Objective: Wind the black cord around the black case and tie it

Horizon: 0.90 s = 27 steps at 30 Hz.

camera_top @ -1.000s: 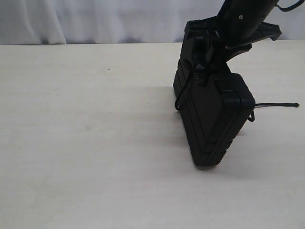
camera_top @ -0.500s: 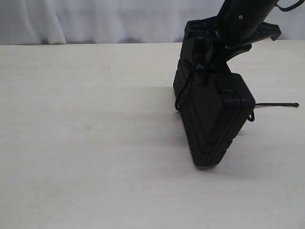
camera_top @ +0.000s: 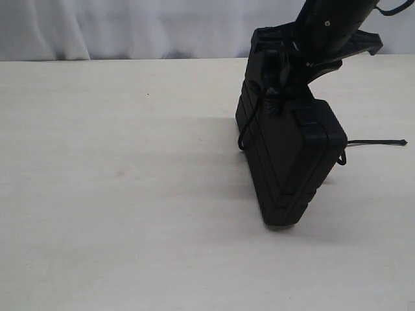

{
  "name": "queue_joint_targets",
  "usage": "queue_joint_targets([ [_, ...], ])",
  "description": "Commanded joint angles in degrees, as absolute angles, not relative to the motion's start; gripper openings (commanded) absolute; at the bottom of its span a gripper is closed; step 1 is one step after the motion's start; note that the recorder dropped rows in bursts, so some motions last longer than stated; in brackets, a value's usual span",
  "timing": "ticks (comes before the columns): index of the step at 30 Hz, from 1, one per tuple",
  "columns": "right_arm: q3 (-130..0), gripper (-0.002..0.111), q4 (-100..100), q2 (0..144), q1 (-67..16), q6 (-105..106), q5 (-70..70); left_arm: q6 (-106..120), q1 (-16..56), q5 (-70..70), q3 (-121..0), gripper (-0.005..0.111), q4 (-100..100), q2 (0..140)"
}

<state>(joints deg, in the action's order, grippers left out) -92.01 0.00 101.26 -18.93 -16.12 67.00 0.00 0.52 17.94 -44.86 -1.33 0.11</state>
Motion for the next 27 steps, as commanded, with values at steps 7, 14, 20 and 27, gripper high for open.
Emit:
queue_joint_targets([
  [7,-92.0,0.004,-0.4,101.5,-18.8,-15.9,65.8,0.0,0.4,21.1,-38.8,0.000,-2.4,0.0],
  [14,-92.0,0.004,-0.4,101.5,-18.8,-15.9,65.8,0.0,2.5,19.8,-27.6,0.000,-3.2,0.0],
  [20,-92.0,0.004,-0.4,101.5,-18.8,-15.9,65.8,0.0,2.7,19.6,-19.5,0.000,-6.4,0.0],
  [27,-92.0,0.004,-0.4,101.5,-18.8,-15.9,65.8,0.0,2.7,19.6,-10.4,0.000,-6.4,0.0],
])
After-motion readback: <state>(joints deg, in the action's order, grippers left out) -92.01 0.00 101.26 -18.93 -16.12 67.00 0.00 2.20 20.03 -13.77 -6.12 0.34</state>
